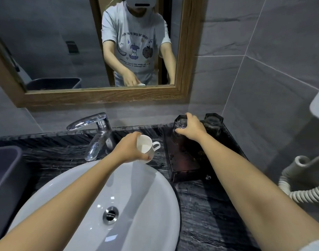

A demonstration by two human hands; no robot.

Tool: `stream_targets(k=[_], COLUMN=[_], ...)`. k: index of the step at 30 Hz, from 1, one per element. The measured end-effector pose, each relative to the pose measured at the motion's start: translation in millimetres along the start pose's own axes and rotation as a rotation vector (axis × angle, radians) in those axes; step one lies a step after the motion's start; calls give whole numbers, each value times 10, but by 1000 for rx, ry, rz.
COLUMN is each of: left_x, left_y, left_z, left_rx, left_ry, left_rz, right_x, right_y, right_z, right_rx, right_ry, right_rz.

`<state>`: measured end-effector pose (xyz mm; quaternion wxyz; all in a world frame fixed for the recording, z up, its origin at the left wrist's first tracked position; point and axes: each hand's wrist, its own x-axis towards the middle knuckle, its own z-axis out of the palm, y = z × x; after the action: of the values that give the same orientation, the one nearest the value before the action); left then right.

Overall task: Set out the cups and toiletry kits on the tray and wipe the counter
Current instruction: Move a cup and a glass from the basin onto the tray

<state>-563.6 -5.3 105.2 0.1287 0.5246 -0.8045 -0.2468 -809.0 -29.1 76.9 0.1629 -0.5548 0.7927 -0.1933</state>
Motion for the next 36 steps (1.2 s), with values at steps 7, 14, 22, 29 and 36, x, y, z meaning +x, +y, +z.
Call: stream_targets(k=[7,14,22,29,36], left_x=[36,66,131,207,278], left_y=[-2,-4,156,420,766], left_z=[38,76,63,79,96], left_rx=[-21,-34,-9,5,58], left_ry=[-41,-63,-76,-101,-130], left_rz=[-9,-12,47,114,186], right_x=[79,101,-82,-598,-1037], right_y=[5,81,120,13,8], right_z=[26,37,-122,-427,-691], right_rx=[-29,45,-50,150,221], right_ry=[2,-45,-23,4,-45], right_rz=[11,-21,-192,-303,-289])
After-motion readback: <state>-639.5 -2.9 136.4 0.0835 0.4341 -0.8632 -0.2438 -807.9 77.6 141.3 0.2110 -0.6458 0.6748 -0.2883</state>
